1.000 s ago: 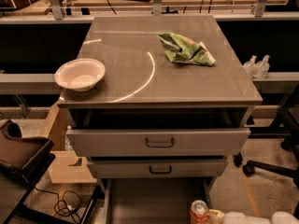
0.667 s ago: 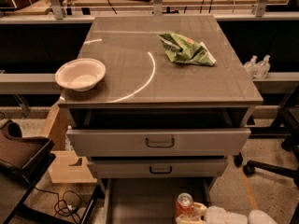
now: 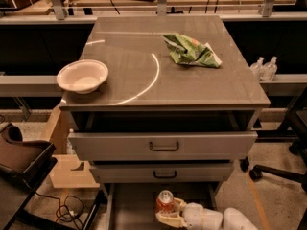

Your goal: Place coke can into bottom drawer

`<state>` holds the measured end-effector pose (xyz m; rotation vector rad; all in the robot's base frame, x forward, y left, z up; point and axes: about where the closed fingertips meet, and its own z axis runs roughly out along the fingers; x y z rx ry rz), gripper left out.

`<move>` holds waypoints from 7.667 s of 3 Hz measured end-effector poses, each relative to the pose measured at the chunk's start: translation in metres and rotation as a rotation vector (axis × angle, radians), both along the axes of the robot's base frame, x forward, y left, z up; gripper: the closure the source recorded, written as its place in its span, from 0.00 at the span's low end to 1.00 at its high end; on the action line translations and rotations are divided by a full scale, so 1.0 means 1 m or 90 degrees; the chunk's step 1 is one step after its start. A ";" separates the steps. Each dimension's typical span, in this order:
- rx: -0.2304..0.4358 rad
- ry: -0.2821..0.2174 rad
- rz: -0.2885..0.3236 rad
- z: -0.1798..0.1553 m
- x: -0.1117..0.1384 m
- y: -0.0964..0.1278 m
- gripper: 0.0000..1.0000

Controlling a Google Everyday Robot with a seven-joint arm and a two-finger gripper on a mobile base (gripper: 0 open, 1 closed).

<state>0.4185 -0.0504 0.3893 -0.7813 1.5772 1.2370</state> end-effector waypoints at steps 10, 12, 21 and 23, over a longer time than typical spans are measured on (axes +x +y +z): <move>-0.030 -0.137 0.112 -0.169 0.015 0.143 1.00; -0.023 -0.115 0.115 -0.194 0.014 0.149 1.00; -0.104 -0.110 0.047 -0.263 0.001 0.166 0.36; -0.100 -0.108 0.048 -0.263 -0.002 0.169 0.00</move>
Offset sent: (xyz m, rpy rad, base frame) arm 0.0271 0.0585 -0.0190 -0.1472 -0.1624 -0.0965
